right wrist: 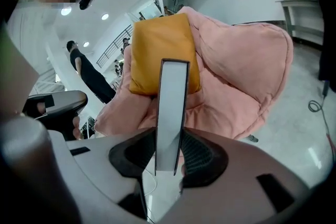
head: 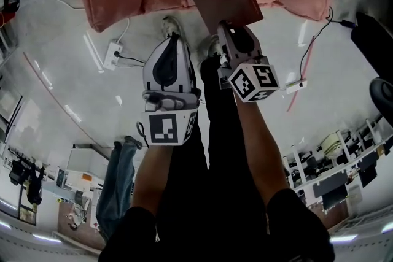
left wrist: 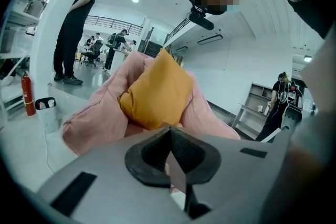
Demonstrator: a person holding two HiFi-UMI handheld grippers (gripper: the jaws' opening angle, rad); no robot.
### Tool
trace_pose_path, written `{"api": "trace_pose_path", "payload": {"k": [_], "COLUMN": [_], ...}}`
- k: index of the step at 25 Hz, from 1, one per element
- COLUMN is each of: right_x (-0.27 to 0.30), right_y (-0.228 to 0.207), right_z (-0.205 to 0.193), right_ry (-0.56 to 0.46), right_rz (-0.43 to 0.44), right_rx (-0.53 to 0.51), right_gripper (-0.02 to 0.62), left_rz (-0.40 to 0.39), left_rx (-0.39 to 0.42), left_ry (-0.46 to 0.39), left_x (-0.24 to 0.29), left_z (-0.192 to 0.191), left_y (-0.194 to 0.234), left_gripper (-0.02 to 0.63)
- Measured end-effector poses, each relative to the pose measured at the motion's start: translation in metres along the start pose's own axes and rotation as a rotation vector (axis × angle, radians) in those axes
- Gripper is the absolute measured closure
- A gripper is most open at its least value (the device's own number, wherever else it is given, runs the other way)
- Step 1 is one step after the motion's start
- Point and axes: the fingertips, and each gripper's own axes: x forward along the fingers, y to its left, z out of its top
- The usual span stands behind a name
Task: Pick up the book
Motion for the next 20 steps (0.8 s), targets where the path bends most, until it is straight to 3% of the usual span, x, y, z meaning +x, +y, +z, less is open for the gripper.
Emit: {"api": "trace_pose_path", "payload": {"k": [10,16,20], "right_x": [-0.015,-0.027,-0.03], "right_y": [0.015,0.015,0.015], "right_z": [0.024,0.038,0.045], "right_ry": [0.056,0.088,0.09], "right_rz": [-0.07,-0.107,-0.121], "right_rx": [-0.287,-0.301,-0.287], "right_gripper": [0.448,0.448,0.448], "left_rz": [0.022,0.042,0.003], "left_rx": [0.017,0.004,0.001], "left_ry": [-0.013,-0.011,-0.001], "left_x": [-0.006,-0.005,-0.003], "left_z": [0.033,0.049,0.055], "left_y": [-0.007,-0.014,-0.025], "left_gripper": [0.598,0.598,0.598]}}
